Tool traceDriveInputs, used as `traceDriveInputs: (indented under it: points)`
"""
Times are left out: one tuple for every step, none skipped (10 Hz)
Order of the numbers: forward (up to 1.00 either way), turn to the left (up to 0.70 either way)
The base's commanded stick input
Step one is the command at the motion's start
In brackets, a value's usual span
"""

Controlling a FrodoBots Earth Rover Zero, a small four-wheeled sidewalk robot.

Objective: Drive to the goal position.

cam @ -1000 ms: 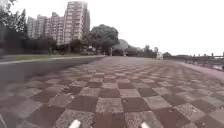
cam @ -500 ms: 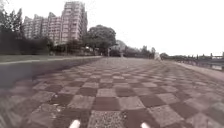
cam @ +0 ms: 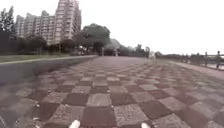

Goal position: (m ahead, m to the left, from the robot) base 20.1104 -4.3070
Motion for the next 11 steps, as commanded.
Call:
traceDriveInputs:
  points:
    - [0.7,0.0]
    - [0.7,0.0]
    - [0.7,0.0]
    - [0.7,0.0]
    - [0.7,0.0]
    - [0.7,0.0]
    - [0.7,0.0]
    - [0.7,0.0]
    - [0.7,-0.24]
    - [0.7,-0.27]
    - [0.7,-0.27]
